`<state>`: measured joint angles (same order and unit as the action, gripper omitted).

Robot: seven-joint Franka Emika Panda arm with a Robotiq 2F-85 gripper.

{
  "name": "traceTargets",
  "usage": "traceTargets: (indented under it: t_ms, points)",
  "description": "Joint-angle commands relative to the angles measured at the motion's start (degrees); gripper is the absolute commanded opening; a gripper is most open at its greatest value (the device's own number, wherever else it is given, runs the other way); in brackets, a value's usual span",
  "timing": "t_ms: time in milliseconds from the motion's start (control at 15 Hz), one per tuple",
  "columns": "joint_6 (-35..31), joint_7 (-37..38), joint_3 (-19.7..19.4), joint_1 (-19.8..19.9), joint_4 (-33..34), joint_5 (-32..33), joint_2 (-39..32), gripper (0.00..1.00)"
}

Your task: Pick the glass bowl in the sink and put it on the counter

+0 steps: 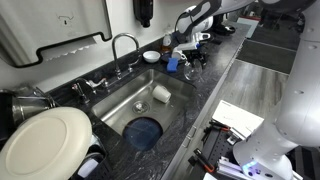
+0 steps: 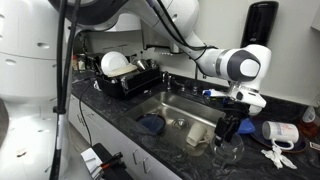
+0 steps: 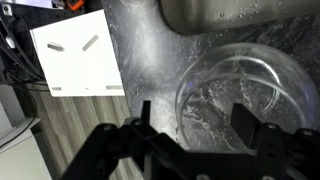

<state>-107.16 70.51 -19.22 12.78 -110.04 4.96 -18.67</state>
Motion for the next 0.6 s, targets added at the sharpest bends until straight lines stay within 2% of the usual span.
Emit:
traceTargets:
  t_ms: [0,533]
  points:
    - [-0.7,-0.8,0.1,0.5,-2.5,-0.2,4.4,1.0]
    - [-0.2,-4.7,0.7,1.0,-3.5,-1.8,12.1,1.0]
